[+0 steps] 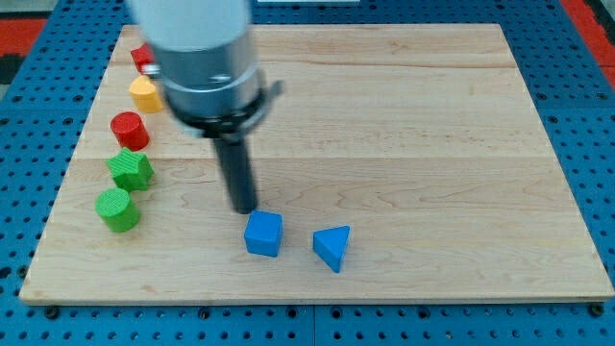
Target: Push the blue cube closer to the green circle
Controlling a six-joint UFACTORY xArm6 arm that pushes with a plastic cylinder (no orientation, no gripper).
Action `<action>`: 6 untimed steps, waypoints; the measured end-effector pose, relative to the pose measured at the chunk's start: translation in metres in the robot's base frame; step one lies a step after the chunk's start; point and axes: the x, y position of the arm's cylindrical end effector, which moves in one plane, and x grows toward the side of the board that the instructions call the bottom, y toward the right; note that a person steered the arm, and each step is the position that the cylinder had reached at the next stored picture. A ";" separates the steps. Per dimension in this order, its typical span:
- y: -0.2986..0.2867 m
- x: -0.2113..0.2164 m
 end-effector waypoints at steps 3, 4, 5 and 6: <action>0.016 0.041; -0.040 0.041; -0.049 0.057; -0.090 0.059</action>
